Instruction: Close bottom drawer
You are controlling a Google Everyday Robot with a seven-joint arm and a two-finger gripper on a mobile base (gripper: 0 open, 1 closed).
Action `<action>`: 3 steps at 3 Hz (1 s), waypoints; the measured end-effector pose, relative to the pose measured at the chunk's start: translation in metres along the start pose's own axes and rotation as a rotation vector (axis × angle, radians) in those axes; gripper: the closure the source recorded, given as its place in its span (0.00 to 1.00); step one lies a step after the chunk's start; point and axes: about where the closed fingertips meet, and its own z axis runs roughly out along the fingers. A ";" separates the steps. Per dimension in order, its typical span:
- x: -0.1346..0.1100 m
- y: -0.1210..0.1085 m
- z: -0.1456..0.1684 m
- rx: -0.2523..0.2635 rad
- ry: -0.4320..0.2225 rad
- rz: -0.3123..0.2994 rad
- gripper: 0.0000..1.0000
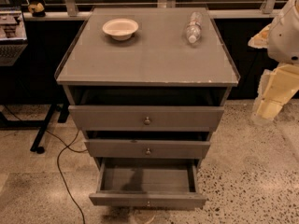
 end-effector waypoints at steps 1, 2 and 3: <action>0.000 0.000 -0.001 0.003 -0.002 0.000 0.00; 0.010 0.020 0.011 0.007 -0.065 0.078 0.00; 0.025 0.062 0.038 0.002 -0.193 0.276 0.00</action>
Offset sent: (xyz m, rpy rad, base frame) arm -0.0689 -0.0180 -0.0774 0.3431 -0.0282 -0.2523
